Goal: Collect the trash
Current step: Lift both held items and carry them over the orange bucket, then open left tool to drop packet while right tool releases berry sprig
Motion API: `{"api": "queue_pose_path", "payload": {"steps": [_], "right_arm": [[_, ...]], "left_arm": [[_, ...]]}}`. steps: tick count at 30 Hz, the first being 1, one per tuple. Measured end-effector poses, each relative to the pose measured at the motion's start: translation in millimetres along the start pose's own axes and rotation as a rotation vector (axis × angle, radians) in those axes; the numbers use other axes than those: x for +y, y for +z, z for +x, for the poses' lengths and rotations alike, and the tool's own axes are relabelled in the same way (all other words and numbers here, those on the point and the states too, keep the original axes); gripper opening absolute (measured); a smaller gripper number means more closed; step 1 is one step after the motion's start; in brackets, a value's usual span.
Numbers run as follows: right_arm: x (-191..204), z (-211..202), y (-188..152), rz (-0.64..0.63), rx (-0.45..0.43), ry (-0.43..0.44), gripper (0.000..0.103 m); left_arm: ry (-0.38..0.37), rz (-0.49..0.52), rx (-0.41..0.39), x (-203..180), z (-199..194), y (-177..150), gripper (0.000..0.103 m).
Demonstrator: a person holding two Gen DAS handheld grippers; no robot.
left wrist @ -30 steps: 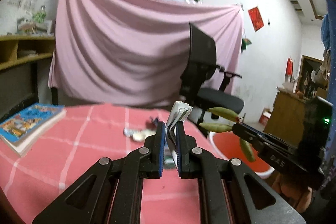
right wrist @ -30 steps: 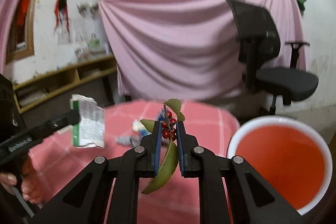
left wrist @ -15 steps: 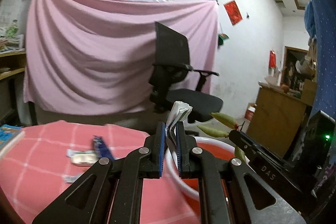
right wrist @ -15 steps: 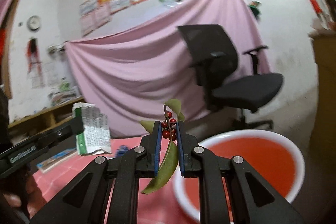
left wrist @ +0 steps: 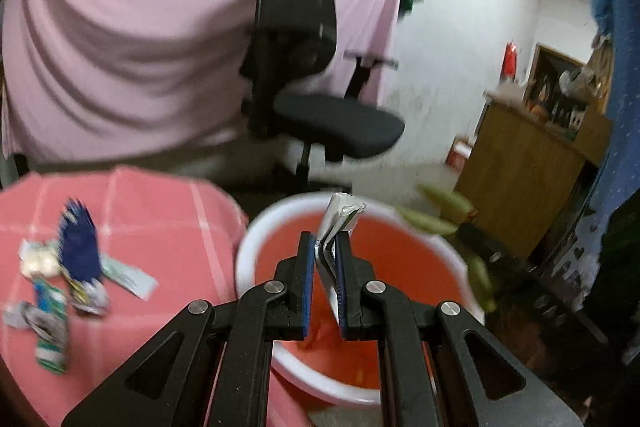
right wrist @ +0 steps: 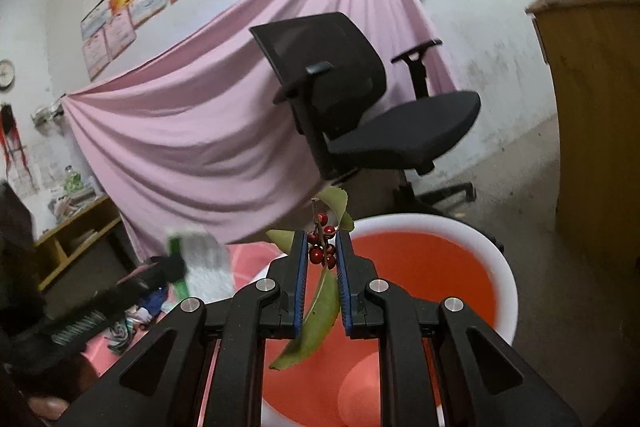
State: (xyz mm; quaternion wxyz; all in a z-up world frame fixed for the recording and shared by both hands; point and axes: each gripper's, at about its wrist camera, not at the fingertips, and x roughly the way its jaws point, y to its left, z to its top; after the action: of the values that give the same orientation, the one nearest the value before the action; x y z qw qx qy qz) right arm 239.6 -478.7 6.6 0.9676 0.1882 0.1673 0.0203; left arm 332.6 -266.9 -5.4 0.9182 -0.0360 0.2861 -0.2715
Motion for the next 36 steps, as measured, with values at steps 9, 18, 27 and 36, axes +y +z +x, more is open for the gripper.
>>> {"api": "queue_pose_path", "payload": {"steps": [9,18,27,36], "right_arm": [[-25,21,-9,0.055,0.139,0.018,0.012],[-39,25,-27,0.063,0.275,0.075,0.013],[-44,26,-25,0.093,0.296,0.097,0.029],[-37,31,-28,0.056,0.311,0.101,0.035]], "left_arm": [[0.056,-0.017,0.212,-1,47,2,0.007],[0.124,0.075,0.318,-27,76,-18,0.008],[0.148,0.107,0.337,-38,75,-37,0.008],[0.14,0.038,0.308,-25,61,-32,0.017]]}}
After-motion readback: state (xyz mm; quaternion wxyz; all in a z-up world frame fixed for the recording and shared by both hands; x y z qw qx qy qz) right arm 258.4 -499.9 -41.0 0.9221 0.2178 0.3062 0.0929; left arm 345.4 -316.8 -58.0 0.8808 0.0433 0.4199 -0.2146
